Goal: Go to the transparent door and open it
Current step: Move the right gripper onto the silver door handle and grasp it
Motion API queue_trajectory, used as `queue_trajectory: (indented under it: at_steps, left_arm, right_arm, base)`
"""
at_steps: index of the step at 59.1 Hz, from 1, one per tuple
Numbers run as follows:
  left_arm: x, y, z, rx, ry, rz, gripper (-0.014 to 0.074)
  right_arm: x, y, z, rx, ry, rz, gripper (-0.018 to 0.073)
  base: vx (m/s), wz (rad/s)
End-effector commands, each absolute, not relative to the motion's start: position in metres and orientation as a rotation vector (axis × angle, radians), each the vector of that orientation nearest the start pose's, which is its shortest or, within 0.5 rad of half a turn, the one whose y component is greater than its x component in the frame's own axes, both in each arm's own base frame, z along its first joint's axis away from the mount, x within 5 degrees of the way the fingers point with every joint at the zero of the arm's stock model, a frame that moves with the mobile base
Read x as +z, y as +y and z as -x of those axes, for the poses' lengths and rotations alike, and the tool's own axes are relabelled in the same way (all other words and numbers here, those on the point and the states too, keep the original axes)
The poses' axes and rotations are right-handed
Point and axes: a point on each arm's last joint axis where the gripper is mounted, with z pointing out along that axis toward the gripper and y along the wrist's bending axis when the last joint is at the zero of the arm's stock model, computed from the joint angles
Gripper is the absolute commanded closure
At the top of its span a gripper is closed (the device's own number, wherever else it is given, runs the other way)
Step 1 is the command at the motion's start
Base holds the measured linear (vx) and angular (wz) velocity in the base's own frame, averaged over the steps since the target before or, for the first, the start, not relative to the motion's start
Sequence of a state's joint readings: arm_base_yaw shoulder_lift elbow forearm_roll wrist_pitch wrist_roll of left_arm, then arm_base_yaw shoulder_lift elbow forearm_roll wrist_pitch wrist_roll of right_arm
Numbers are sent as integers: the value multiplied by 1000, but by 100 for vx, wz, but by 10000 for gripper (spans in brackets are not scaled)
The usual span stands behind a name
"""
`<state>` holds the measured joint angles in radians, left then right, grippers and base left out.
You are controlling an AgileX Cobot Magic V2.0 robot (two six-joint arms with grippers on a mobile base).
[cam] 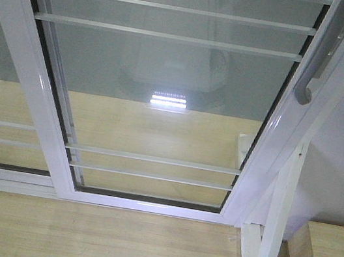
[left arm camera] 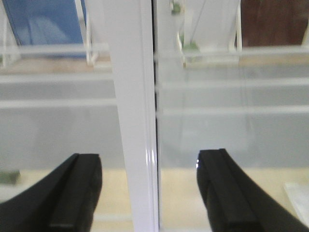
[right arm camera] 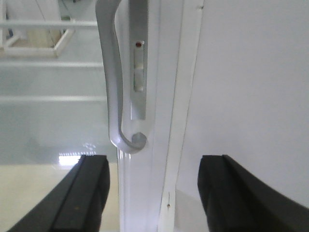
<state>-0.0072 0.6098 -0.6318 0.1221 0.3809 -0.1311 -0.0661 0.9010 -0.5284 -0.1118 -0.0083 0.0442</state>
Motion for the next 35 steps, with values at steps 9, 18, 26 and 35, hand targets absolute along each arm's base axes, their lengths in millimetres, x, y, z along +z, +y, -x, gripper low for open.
queue_trajectory:
  at_steps: [9, 18, 26, 35]
  left_arm:
    - [323, -3, -152, -155, 1870, 162, 19]
    - [312, -3, -166, -159, 1922, 174, 19]
    - [310, -3, -177, -156, 1904, 176, 19]
    - [310, -3, -183, -155, 1881, 177, 19]
  right_arm:
    - [306, -11, -240, -126, 1725, 122, 102]
    - [310, -12, -278, -85, 1725, 102, 102]
    - [314, 4, -307, -41, 1721, 170, 102]
    - [309, 26, -340, 2, 1701, 263, 102]
  base:
    - [0, 0]
    - [0, 0]
    - [0, 0]
    - [0, 0]
